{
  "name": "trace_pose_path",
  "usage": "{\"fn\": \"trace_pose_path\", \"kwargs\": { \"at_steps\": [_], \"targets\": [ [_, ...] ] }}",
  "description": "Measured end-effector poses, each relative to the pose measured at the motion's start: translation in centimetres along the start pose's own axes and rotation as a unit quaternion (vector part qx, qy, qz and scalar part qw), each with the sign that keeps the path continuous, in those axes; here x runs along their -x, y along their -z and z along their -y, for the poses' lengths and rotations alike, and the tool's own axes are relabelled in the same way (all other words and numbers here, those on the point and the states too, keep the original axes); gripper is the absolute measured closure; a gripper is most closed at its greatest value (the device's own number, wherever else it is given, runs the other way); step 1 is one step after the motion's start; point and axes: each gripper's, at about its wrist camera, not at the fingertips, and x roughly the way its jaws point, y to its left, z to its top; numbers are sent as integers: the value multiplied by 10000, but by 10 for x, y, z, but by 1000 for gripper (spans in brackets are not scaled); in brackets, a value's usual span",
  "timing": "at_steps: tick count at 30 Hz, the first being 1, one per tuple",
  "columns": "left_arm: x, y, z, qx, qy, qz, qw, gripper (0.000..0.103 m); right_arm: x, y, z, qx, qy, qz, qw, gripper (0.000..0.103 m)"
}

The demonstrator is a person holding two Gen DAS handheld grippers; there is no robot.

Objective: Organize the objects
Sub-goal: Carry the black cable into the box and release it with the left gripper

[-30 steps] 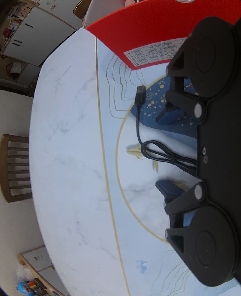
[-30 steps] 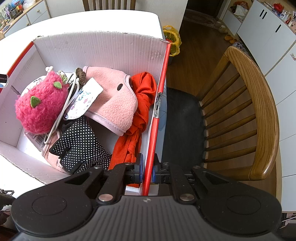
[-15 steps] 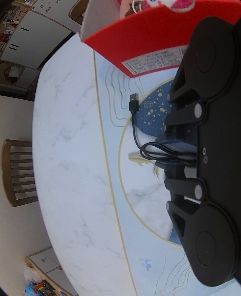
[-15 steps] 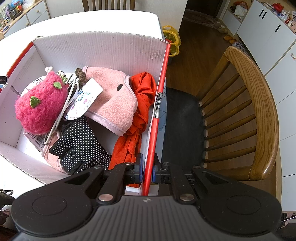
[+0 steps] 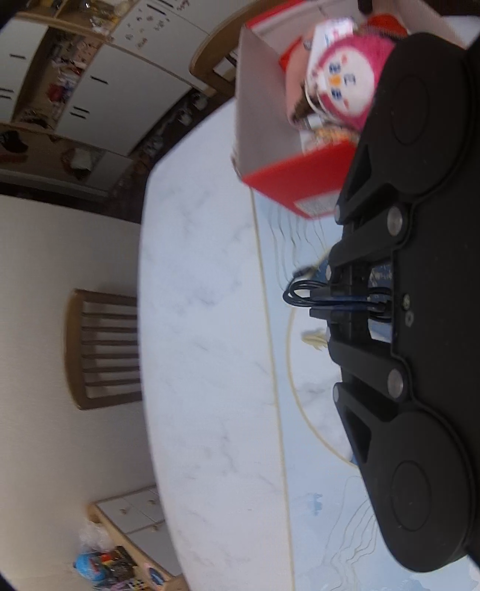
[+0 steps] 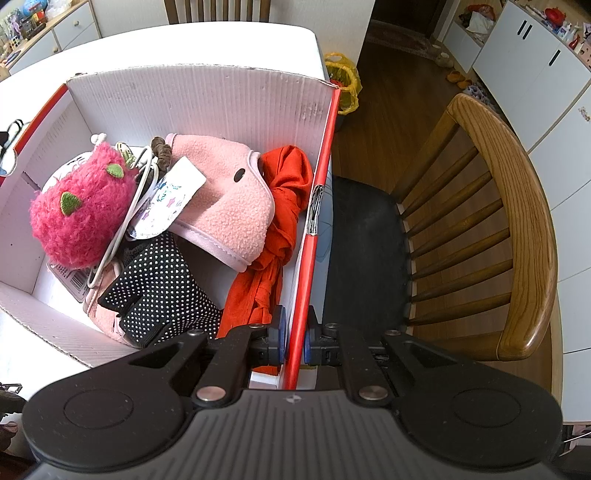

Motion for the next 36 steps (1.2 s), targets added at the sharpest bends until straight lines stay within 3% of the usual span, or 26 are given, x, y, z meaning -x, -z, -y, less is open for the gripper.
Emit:
{"fn": "trace_pose_path", "kwargs": {
  "at_steps": [9,16,25,36],
  "targets": [
    [63,-22,31,-265,492,679,9961,103,1,0,1,6,4,0,10000,94],
    [93,-32,75,-698,1121,1029,9859,103,2,0,1,14,17,1,10000,94],
    [63,-18,134,-1165,1876,608,9734,103,3,-1,2,12,13,2,10000,94],
    [36,5,202,-1909,2241,265,9553,103,4,-2,1,14,14,7,10000,94]
  ]
}}
